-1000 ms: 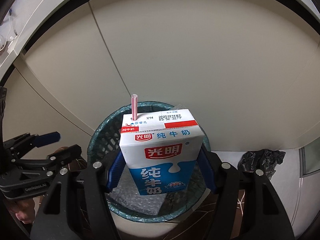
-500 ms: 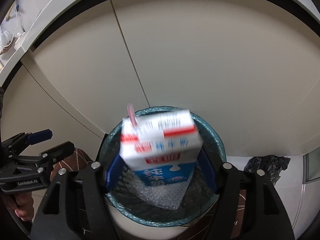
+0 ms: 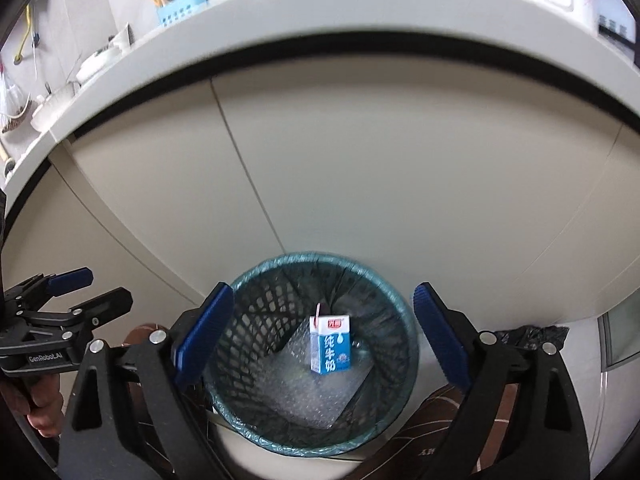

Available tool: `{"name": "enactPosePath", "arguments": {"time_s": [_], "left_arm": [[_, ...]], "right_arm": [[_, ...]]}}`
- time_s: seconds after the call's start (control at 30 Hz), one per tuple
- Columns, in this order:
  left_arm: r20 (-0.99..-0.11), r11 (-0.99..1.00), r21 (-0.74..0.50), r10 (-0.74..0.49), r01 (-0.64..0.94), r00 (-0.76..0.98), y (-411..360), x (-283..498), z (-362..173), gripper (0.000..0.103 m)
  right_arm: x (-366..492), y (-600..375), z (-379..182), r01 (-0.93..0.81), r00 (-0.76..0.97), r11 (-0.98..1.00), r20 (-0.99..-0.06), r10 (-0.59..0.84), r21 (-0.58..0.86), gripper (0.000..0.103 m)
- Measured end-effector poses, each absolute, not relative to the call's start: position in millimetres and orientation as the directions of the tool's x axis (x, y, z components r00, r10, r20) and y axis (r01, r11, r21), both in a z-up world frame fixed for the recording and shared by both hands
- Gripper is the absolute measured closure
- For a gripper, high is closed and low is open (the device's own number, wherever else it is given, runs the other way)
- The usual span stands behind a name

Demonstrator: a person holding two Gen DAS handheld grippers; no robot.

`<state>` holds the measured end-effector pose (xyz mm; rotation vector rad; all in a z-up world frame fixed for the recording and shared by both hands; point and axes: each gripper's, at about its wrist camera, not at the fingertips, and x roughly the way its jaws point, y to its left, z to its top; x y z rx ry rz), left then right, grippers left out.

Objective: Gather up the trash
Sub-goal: 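Raise both tools back toward the snack bags on the counter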

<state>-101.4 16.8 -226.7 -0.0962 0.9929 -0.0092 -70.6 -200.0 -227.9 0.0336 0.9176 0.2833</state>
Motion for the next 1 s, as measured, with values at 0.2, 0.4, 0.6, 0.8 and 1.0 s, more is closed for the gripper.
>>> {"name": "enactPosePath", "arguments": {"time_s": [0.2,0.4,0.6,0.8,1.0], "left_arm": [[-0.801,0.997,-0.077,-0.05,-0.021,0.596,12,-101,-186,0.006],[-0.766,0.997,-0.079,-0.054,-0.011,0.641,9,-96,-146,0.006],[-0.725,0.997,-0.076,-0.047,-0.011,0.687,8,-83,-107,0.006],[-0.697,0.996,-0.084,-0.05,-0.013,0.715,10,-63,-69,0.006],[-0.67,0.996,-0.08,-0.036,-0.024,0.742,15,-40,-36,0.006]], "right_arm": [[-70,-211,-182,-0.221,0.648,0.969,-0.725,0.232,0.113,0.014],[-61,-221,-134,-0.22,0.698,0.971,-0.681,0.222,0.091,0.014],[-41,-226,-89,-0.214,0.728,0.973,-0.651,0.215,0.081,0.014],[-12,-230,-51,-0.227,0.733,0.968,-0.636,0.241,0.106,0.014],[21,-234,-15,-0.229,0.738,0.968,-0.631,0.241,0.102,0.014]]}}
